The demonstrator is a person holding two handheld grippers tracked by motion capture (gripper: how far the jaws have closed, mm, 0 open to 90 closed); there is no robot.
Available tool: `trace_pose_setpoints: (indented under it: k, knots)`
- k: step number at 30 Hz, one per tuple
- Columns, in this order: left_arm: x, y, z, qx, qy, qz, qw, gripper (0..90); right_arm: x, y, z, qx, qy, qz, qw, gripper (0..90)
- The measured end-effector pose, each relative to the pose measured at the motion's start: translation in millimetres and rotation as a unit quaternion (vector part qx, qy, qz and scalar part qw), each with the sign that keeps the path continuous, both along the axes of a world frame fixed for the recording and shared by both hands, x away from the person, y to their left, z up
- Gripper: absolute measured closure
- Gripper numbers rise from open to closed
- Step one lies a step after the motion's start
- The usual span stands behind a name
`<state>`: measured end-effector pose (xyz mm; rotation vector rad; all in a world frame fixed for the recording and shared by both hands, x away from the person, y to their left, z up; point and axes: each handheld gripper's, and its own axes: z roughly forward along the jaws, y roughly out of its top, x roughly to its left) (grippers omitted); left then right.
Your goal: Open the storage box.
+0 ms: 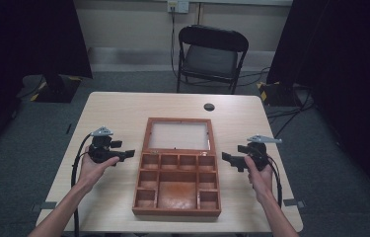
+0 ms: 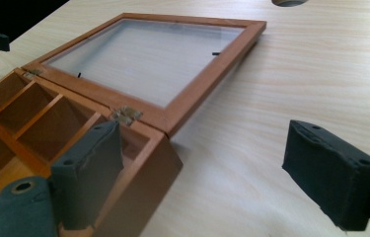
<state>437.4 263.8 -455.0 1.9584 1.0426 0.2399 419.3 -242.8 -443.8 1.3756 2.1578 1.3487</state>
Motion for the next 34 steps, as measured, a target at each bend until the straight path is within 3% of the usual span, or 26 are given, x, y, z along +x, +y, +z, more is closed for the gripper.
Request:
trace_pose_setpoints:
  k: [3, 9, 14, 19, 21, 24, 26, 27, 29, 34]
  knots:
    - [-6.9, 5.4, -1.7, -0.001, 0.001, 0.0, 1.0, 19.5, -10.6, -9.1, 0.3, -0.006, 0.004, -0.008, 0.9999, 14.6]
    - [-19.3, 16.6, -8.6, 0.02, 0.008, 0.011, 0.9997, 18.1, -29.5, -25.6, -4.6, -0.028, 0.013, -0.026, 0.9992, 14.4]
    - [-29.9, 22.3, -18.1, 0.057, 0.014, 0.016, 0.9981, 18.3, -41.0, -36.6, -12.0, -0.048, 0.03, -0.041, 0.9975, 14.5]
    - [-37.9, 26.8, -27.9, 0.076, 0.025, 0.012, 0.9968, 19.6, -52.1, -45.4, -24.9, -0.071, 0.047, -0.051, 0.9951, 14.3]
    - [-40.2, 26.6, -32.8, 0.091, 0.034, 0.009, 0.9953, 19.7, -53.7, -45.4, -31.4, -0.09, 0.053, -0.054, 0.993, 14.2]
    - [-45.1, 25.7, -37.1, 0.103, 0.015, 0.016, 0.9944, 19.5, -53.1, -41.7, -41.2, -0.127, 0.072, -0.053, 0.9879, 14.2]
    - [-47.1, 24.2, -38.7, 0.109, 0.004, 0.02, 0.9938, 19.5, -53.2, -39.4, -45.3, -0.144, 0.063, -0.058, 0.9858, 13.6]
    - [-48.2, 23.1, -40.1, 0.128, -0.011, 0.024, 0.9914, 19.3, -53.2, -38.8, -46.5, -0.152, 0.057, -0.063, 0.9848, 13.5]
    - [-49.8, 22.8, -46.2, 0.115, -0.029, 0.038, 0.9922, 13.5, -53.5, -37.6, -52.0, -0.167, 0.031, -0.075, 0.9826, 8.8]
    - [-49.5, 22.9, -46.9, 0.117, -0.032, 0.04, 0.9918, 11.5, -52.7, -39.9, -57.0, -0.158, 0.018, -0.089, 0.9833, 2.7]
